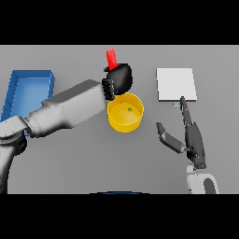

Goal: Pick up the red beaker and tilt it to pour out 1 green nut into yellow bowl. Pick up the yellow bowl and place it on the metallic measuring scale.

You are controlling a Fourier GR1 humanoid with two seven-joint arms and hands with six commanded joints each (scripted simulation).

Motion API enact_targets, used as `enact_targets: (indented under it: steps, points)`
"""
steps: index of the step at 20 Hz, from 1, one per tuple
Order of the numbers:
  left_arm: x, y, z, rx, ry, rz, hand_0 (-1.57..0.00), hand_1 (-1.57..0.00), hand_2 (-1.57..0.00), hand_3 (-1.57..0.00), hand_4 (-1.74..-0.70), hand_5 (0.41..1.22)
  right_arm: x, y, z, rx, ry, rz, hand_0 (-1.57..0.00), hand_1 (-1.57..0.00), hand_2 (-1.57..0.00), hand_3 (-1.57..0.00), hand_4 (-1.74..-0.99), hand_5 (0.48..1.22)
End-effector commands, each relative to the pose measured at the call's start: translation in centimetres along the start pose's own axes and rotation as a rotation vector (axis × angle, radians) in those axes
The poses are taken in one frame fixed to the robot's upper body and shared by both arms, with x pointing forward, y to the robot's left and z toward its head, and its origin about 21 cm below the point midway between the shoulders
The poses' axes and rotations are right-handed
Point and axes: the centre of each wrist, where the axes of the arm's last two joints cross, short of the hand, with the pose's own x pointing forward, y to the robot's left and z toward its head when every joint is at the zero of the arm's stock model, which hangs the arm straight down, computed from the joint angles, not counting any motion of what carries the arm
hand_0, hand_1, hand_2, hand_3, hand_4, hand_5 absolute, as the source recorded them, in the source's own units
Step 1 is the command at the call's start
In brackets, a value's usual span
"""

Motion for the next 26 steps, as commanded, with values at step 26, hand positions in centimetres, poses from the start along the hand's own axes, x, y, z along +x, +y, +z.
enact_targets:
  steps: [26]
  points:
    - [-25.0, -7.6, 14.0, 0.22, 0.824, 1.073, -1.57, -1.57, -1.57, -1.43, -1.74, 1.221, 0.2, 0.8, -0.7, 0.023, -0.053, -0.032, 0.0, 0.0, 0.0, 0.0, -1.11, 0.623]
